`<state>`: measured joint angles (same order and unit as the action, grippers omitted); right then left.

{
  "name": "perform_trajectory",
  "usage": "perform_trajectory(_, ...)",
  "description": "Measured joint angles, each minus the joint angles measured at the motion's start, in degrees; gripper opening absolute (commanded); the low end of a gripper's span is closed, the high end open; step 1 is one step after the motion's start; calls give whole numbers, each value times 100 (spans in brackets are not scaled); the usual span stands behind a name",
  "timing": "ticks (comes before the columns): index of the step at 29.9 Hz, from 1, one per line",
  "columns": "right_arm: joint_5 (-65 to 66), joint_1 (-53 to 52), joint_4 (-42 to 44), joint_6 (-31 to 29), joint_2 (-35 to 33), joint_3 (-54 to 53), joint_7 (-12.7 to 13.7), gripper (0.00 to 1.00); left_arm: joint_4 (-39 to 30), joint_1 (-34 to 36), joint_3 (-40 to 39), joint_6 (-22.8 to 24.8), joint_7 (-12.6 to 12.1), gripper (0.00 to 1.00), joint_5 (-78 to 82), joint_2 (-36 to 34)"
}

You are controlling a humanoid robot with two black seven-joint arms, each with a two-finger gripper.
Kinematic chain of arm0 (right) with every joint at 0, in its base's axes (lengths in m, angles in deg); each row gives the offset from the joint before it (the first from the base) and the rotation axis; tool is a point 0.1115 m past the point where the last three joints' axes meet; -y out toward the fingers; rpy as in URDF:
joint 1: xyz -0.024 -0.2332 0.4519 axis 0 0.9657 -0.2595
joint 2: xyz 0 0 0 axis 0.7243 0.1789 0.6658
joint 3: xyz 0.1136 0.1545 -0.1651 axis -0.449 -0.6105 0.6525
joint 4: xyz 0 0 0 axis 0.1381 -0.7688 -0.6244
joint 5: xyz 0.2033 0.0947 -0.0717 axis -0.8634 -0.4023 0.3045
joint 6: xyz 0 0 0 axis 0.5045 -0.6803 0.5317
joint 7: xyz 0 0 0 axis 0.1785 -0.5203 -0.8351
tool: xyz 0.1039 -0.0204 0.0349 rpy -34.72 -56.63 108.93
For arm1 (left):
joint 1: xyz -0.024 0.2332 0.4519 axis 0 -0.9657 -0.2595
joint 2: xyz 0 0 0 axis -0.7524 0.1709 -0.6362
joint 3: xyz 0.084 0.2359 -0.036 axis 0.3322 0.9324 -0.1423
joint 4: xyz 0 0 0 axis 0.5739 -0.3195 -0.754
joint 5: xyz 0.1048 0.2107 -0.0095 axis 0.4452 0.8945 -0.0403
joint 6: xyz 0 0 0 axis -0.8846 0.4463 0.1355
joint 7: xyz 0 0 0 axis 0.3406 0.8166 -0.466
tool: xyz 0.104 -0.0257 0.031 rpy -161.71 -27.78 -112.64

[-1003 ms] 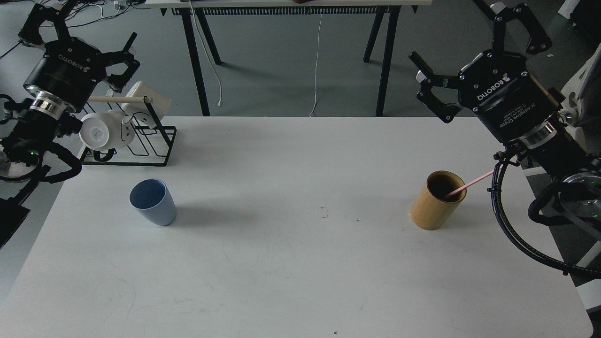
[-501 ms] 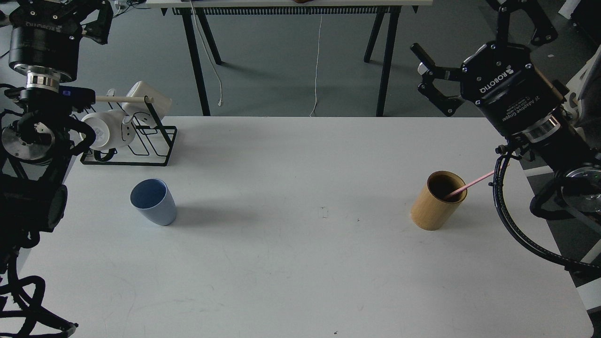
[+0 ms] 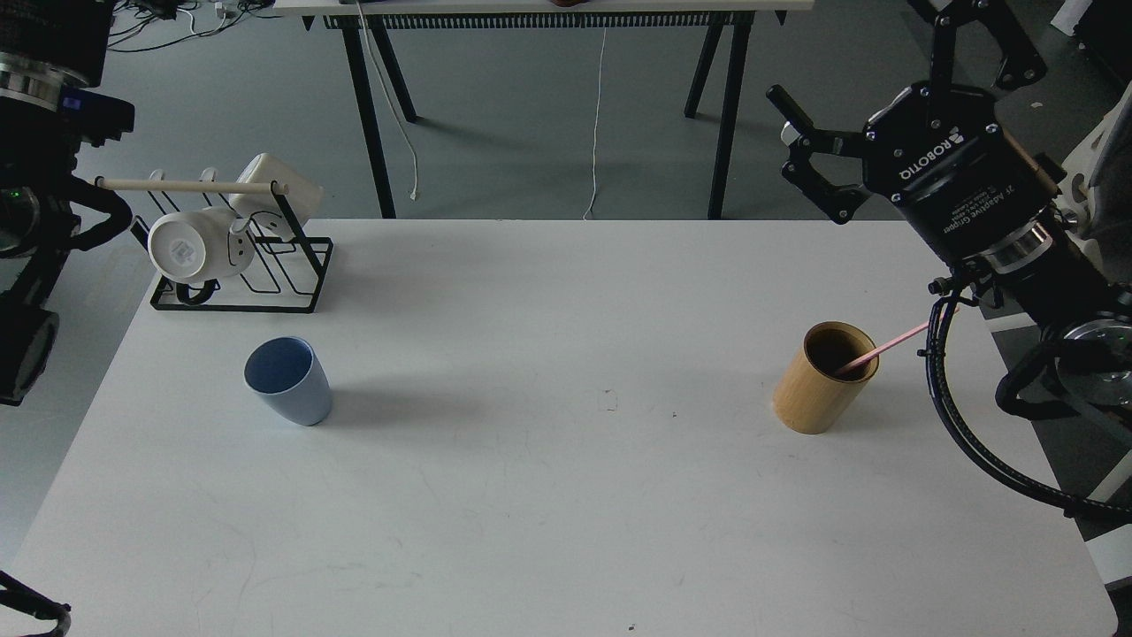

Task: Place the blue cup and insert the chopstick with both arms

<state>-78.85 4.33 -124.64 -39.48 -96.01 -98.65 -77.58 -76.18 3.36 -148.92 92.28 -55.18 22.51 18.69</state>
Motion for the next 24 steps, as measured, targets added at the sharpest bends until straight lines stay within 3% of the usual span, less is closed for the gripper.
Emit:
perform_trajectory(6, 0, 18, -20, 0, 12, 0, 0, 99, -85, 966, 1636, 1, 53, 100, 434, -1361)
perform_trajectory(10, 0, 18, -22, 0, 41, 0, 0, 99, -166, 1331, 2414, 1, 441, 100, 1219, -2125)
perform_trajectory(13, 0, 21, -32, 0, 54, 0, 0, 99, -229, 1437, 2577, 1, 706, 100, 1654, -2531)
perform_trajectory(24, 0, 15, -180, 0, 40, -61, 0, 99, -241, 1563, 2625, 0, 871, 100, 1792, -2765)
